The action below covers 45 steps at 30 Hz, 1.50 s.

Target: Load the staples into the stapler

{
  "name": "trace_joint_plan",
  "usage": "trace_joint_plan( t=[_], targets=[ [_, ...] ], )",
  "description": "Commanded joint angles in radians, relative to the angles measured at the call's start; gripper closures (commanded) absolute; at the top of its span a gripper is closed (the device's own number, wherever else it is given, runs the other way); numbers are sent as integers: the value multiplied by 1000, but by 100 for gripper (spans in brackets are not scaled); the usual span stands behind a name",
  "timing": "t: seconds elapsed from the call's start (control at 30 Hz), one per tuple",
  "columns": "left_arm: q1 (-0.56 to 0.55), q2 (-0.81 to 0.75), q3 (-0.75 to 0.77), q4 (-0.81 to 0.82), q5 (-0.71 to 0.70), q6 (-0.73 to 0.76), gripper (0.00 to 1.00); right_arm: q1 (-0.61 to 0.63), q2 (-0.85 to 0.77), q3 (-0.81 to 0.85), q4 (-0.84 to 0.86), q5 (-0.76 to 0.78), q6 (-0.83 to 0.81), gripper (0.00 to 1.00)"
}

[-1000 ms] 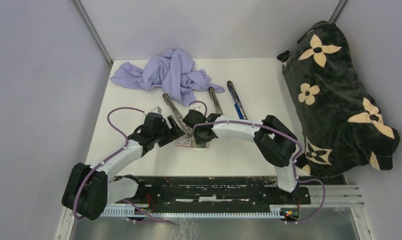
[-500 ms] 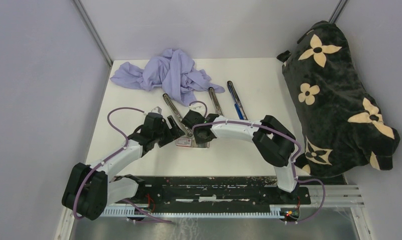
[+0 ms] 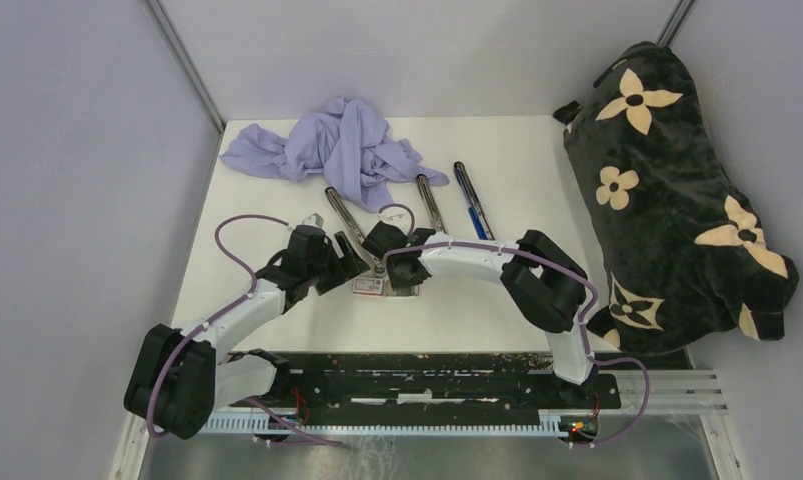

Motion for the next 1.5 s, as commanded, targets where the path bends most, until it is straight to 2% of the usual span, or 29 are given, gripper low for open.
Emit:
trace_joint_plan(
  t=[0.0, 0.47, 0.97, 1.23, 1.47],
  targets=[
    [4, 3, 6, 35, 5, -23, 16, 8, 26, 38, -15, 18, 19, 71],
    [5, -20, 3, 29, 3, -26, 17, -1, -12, 33, -43, 71, -80, 85],
    [7, -43, 27, -4, -31, -11, 16, -9, -136, 25, -41, -6, -214, 87],
    [52, -41, 22, -5, 1, -12, 15, -17, -128, 47, 95, -86, -347, 89],
    [113, -28, -3, 6, 39, -9, 15, -28, -84, 81, 237, -148, -381, 89]
  ],
)
